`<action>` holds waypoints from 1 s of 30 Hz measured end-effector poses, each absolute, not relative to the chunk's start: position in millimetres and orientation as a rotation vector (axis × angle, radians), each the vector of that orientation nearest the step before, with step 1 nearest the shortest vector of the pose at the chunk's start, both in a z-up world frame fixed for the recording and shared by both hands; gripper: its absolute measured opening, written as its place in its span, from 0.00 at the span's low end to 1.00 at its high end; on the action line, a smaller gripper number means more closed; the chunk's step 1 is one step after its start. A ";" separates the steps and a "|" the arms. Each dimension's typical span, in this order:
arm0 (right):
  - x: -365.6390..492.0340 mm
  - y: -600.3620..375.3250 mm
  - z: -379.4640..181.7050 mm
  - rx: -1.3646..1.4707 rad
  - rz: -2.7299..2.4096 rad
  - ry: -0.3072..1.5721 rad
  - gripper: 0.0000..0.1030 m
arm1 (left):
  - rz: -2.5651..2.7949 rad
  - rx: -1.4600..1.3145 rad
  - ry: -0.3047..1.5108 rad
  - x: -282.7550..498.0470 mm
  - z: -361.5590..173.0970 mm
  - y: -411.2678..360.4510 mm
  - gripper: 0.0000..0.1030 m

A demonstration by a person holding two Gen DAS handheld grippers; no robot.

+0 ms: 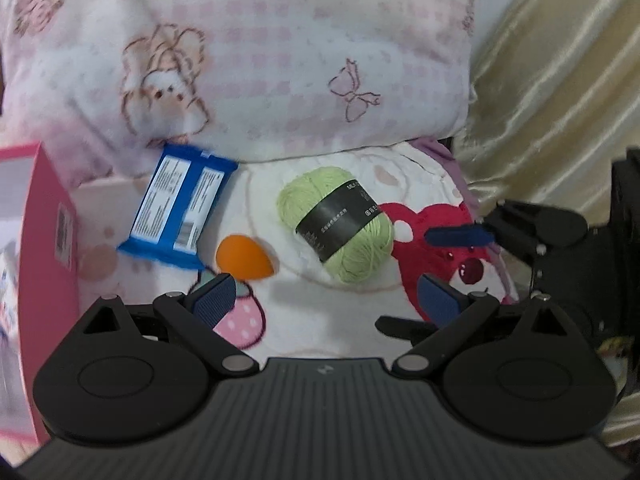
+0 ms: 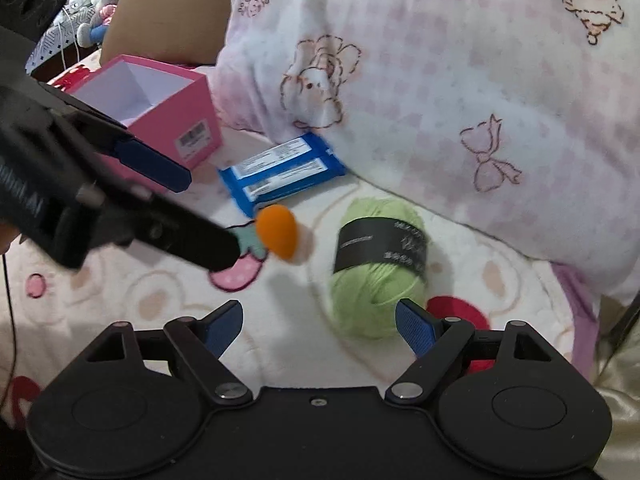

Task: Organize objects
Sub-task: 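Close both grippers on the green yarn ball from opposite sides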

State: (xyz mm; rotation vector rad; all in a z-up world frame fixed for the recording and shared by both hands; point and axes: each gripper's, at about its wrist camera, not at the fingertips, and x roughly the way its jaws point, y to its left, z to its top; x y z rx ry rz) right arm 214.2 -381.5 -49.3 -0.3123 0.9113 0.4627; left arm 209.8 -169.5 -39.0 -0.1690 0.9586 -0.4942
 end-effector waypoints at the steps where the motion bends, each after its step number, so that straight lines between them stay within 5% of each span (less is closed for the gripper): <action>1: 217.3 -382.9 -51.6 -0.303 0.451 0.916 0.84 | -0.489 -0.172 0.960 212.3 -42.1 -170.4 0.96; 22: 239.7 -376.4 -80.4 -0.383 0.366 0.768 0.82 | -0.427 -0.518 0.874 256.2 -100.8 -188.5 0.90; 24: 243.2 -380.4 -88.0 -0.370 0.355 0.774 0.82 | -0.417 -0.518 0.857 259.0 -107.1 -190.5 0.80; 30: 252.9 -393.6 -105.2 -0.334 0.331 0.798 0.76 | -0.374 -0.542 0.900 267.9 -133.5 -195.3 0.71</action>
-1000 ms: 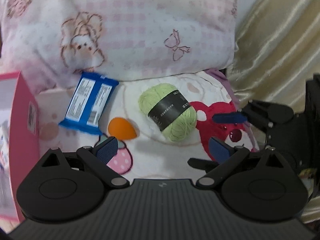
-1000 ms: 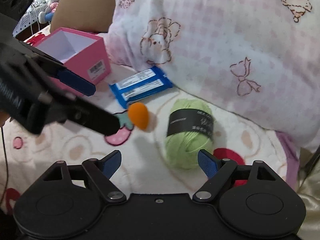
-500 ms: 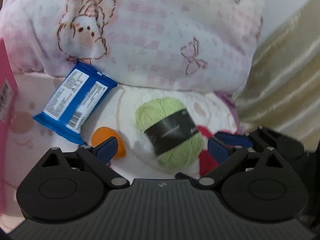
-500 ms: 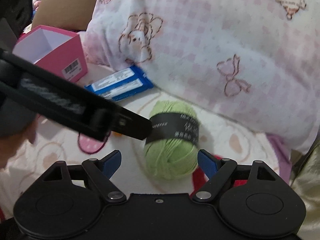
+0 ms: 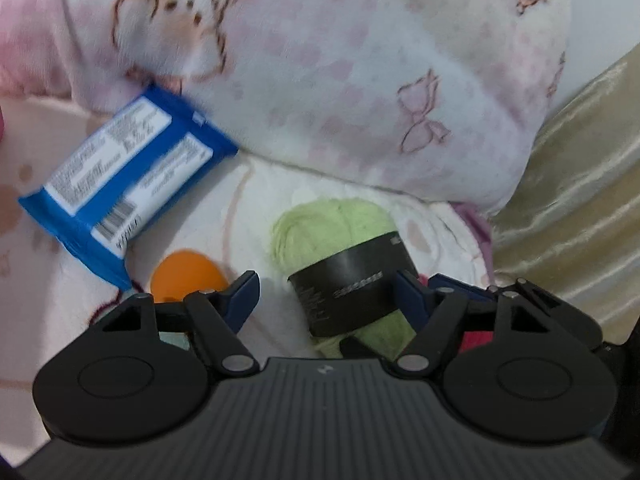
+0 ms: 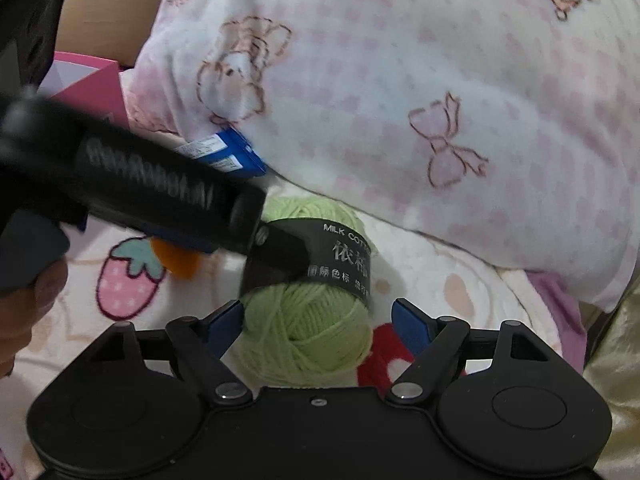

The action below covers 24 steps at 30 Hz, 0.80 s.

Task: Organize objects
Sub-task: 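Close both grippers on the green yarn ball from opposite sides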

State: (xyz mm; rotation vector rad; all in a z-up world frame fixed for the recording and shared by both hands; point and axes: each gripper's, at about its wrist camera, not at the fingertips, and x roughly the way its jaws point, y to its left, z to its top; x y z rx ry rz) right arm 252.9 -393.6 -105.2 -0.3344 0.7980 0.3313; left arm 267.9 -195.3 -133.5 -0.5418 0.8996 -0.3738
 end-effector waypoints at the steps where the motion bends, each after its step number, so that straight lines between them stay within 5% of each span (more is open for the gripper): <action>1: 253.0 -393.6 -105.7 -0.321 0.338 0.797 0.74 | -0.378 -0.557 0.897 267.8 -137.3 -194.9 0.71; 14: 259.9 -390.2 -121.5 -0.245 0.344 0.872 0.75 | -0.395 -0.599 0.862 259.3 -151.6 -193.2 0.57; 24: 246.9 -386.1 -124.4 -0.250 0.331 0.884 0.61 | -0.452 -0.794 0.897 249.0 -184.6 -182.0 0.52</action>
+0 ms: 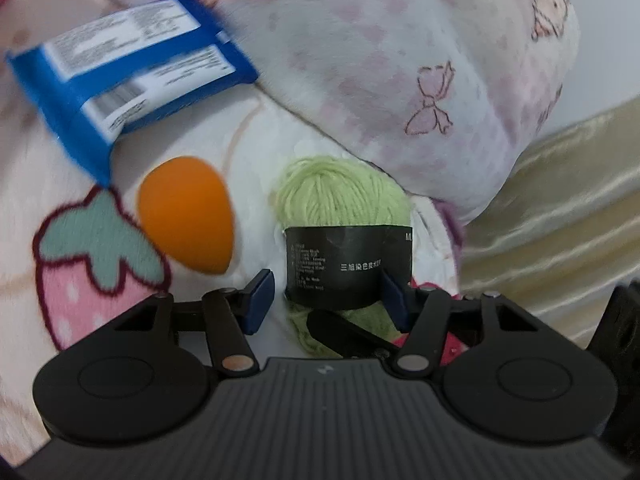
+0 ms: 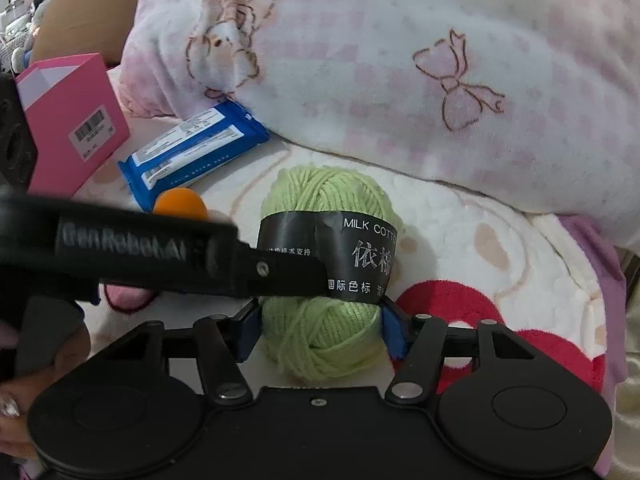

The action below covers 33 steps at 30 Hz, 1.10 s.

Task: Organize objects
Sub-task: 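Close both grippers on the green yarn ball from opposite sides, then lift the green yarn ball with both grippers and carry it toward the pink box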

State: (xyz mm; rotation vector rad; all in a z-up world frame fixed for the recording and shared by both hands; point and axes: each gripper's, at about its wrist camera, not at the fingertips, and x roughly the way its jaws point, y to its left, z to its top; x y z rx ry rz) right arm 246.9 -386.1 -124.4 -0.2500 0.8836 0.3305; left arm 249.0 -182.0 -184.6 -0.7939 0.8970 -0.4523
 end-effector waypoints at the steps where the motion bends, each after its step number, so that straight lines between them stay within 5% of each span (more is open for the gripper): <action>1: 245.3 -385.3 -124.2 -0.246 0.328 0.877 0.60 | -0.454 -0.796 0.894 247.6 -184.1 -181.8 0.49; 5: 237.0 -386.3 -120.6 -0.217 0.324 0.848 0.58 | -0.468 -0.730 0.858 240.4 -170.5 -190.0 0.39; 33: 203.6 -366.9 -102.8 -0.024 0.382 0.926 0.64 | -0.468 -0.547 1.033 221.5 -121.8 -181.1 0.39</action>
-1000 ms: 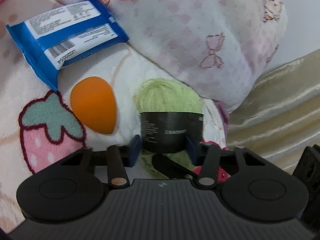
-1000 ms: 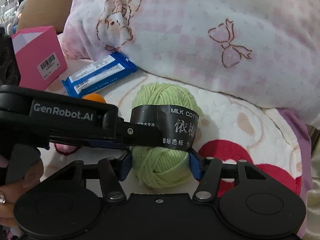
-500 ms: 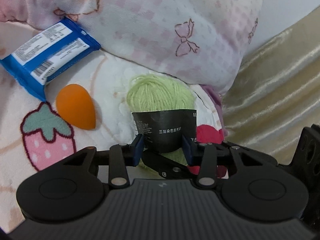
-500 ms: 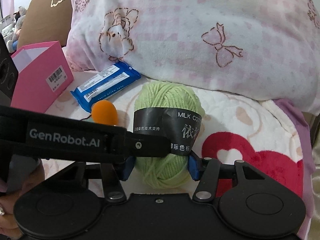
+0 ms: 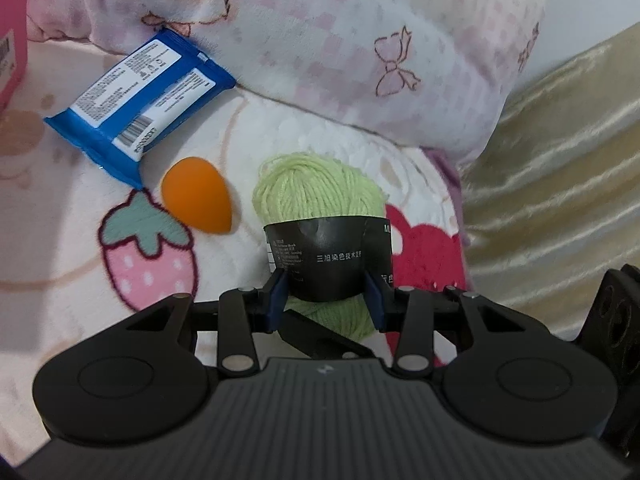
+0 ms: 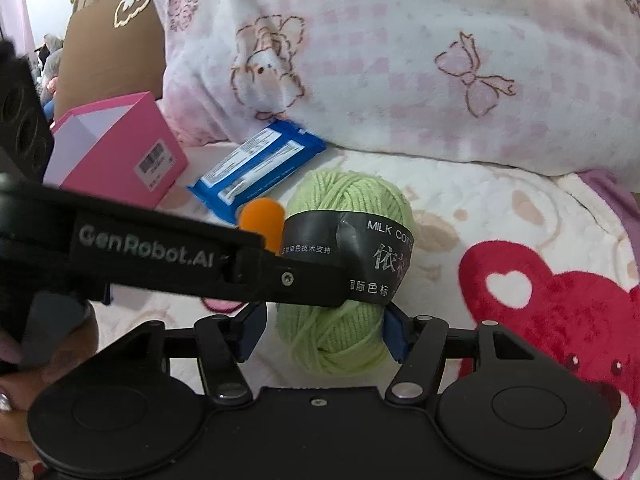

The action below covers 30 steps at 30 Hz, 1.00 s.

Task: Organize objects
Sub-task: 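Lift the green yarn ball with both grippers and carry it toward the pink box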

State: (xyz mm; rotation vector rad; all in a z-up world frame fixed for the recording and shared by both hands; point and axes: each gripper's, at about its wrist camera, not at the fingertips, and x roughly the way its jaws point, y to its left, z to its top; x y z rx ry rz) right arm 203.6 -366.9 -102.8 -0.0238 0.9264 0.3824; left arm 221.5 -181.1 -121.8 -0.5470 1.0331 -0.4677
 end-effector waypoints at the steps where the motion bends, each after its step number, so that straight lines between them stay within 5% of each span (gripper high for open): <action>1: 200.9 -365.3 -101.3 -0.018 0.384 0.929 0.64 | -0.462 -0.530 1.036 218.8 -117.8 -180.9 0.39; 30: 113.4 -294.9 -37.2 0.116 0.554 0.925 0.65 | -0.438 -0.340 1.037 122.6 -28.2 -99.6 0.39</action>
